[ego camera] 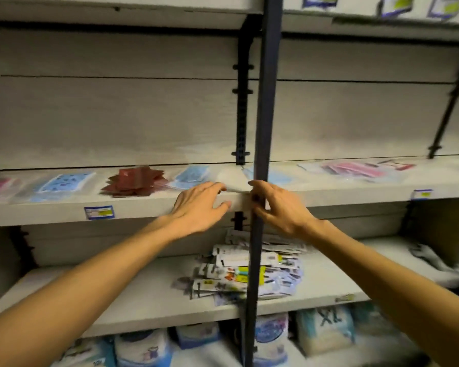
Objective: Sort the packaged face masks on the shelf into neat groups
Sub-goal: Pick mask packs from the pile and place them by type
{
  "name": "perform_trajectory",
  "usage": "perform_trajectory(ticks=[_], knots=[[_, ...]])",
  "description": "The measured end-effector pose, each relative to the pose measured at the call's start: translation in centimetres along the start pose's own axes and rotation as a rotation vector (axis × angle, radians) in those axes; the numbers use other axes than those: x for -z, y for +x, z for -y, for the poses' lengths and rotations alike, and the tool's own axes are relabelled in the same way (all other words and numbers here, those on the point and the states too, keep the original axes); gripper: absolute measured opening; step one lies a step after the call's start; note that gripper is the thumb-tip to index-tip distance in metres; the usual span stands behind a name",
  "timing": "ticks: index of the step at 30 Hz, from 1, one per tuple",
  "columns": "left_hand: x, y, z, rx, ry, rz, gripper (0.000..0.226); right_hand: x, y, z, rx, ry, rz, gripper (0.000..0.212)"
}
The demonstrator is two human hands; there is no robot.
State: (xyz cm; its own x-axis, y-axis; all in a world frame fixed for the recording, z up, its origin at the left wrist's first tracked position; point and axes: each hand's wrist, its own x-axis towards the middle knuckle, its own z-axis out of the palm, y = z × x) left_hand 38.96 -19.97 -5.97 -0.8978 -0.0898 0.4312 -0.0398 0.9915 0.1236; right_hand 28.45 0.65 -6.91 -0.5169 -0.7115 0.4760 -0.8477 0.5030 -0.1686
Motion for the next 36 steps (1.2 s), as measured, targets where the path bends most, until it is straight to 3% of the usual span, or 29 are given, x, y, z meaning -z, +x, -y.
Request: perform_trajectory(ticks=[9,15,21,29,33,36], knots=[[-4.5,6.2,-16.3,-0.237,0.058,0.073,0.053,6.9,-10.0,-14.7,-0.324,-0.054,-0.041,0.063],[-7.9,13.1,-20.7,-0.223,0.037,0.100,0.052,8.5,-11.4,-23.7,-0.471,0.032,-0.177,0.055],[-13.0,22.2,-23.0,-0.153,-0.014,0.078,0.050,9.0,-8.2,-32.6,-0.481,0.015,-0.222,0.051],[-18.0,32.4,-24.3,-0.096,-0.035,0.114,0.042,10.4,0.6,-42.3,-0.537,0.009,0.000,0.072],[-19.7,35.4,-24.5,-0.052,-0.049,0.176,0.045,9.8,3.4,-45.2,-0.550,0.036,0.091,0.087],[-20.8,36.6,-24.4,-0.048,-0.021,0.189,0.052,9.2,5.2,-46.7,-0.576,-0.034,0.203,0.087]])
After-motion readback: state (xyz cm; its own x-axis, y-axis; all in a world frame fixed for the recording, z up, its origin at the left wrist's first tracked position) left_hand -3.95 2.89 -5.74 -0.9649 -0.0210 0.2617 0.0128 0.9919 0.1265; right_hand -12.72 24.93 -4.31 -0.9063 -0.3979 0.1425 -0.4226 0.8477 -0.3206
